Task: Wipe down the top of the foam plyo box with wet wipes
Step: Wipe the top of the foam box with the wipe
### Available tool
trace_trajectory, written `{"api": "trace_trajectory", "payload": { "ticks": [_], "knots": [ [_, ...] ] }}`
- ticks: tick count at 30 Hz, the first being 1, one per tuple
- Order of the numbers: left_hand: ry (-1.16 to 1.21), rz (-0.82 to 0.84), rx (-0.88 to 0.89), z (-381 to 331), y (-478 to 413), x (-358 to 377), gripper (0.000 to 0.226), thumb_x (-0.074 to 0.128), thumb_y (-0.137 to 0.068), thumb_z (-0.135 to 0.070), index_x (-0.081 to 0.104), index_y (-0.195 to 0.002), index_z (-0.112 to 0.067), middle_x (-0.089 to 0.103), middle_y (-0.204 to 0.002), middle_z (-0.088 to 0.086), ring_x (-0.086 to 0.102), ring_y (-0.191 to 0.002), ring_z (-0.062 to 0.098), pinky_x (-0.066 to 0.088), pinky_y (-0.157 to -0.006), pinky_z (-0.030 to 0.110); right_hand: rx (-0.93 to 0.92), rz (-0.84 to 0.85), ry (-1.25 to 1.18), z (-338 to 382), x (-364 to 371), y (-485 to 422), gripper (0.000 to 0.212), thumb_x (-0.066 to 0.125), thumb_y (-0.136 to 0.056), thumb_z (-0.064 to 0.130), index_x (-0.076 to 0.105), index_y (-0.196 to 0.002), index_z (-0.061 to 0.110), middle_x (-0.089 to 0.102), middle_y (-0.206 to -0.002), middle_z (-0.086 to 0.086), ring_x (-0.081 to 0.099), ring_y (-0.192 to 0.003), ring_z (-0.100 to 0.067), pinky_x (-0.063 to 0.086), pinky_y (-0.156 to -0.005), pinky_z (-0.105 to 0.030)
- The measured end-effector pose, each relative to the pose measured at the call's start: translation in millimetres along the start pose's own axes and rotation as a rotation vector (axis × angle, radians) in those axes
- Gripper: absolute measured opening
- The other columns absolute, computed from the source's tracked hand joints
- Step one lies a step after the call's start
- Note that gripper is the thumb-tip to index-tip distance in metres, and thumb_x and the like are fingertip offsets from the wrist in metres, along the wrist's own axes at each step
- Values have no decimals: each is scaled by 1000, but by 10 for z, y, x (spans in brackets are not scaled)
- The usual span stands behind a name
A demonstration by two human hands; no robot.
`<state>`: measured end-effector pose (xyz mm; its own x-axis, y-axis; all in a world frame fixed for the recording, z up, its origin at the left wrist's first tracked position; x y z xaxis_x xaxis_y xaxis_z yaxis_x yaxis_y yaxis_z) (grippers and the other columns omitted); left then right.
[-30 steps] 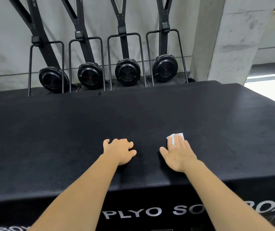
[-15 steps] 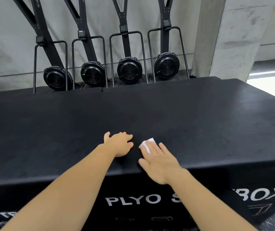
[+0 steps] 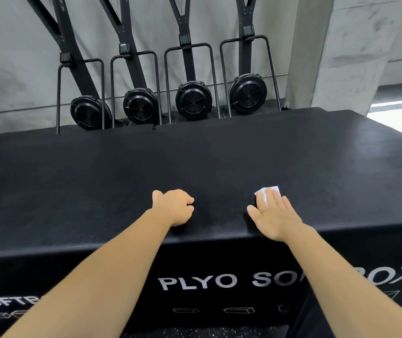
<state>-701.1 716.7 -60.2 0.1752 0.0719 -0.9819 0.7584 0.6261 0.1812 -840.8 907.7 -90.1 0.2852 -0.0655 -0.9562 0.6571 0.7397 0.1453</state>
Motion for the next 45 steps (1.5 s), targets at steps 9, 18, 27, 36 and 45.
{"api": "trace_trajectory", "payload": {
  "ticks": [9, 18, 27, 36, 45],
  "knots": [
    [7, 0, -5, -20, 29, 33, 30, 39, -96, -27, 29, -68, -36, 35, -79, -16, 38, -92, 14, 20, -79, 33, -236, 44, -66, 1097, 316, 304, 61, 22, -104, 47, 15, -154, 13, 7, -159, -4, 5, -142, -21, 4, -121, -37],
    [-58, -138, -29, -32, 176, -5, 20, 42, -95, -26, 56, -82, -28, 64, -99, -9, 58, -92, 17, 26, -82, 34, -381, -34, -36, 868, 284, 391, 49, 22, -103, 36, 22, -149, 22, 16, -153, 11, 6, -147, -8, -4, -123, -39],
    [-22, -58, -31, -31, 116, -5, 21, 39, -91, -16, 47, -76, -29, 45, -84, -13, 44, -80, 17, 24, -87, 35, -111, -100, -28, -148, 72, 363, 42, 20, -103, 33, 25, -143, 22, 18, -151, 8, 9, -146, -13, 1, -122, -39],
    [-34, -54, -66, -27, 68, -77, 24, 40, -87, -14, 52, -74, -29, 63, -91, -12, 56, -85, 17, 25, -84, 34, -201, -295, -104, 836, 352, 473, 44, 34, -98, 46, 35, -131, 16, 27, -134, 2, 29, -116, -21, 22, -108, -31],
    [-52, -38, -105, -45, 66, -124, 23, 42, -87, -18, 50, -67, -25, 52, -73, -10, 48, -73, 16, 26, -81, 34, -430, -44, 79, 1093, 482, 481, 61, 14, -106, 43, -3, -159, 17, -10, -166, 0, -17, -151, -15, -17, -120, -36]
  ]
}}
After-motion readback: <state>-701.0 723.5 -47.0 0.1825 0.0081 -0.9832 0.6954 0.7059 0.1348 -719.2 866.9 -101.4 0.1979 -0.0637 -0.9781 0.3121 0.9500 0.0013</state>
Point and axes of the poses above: each hand's wrist, its own y-axis away from the middle knuckle, its own x-axis out of the palm, z = x × y, the point moved 4 cm from there along -y, towards the middle knuckle
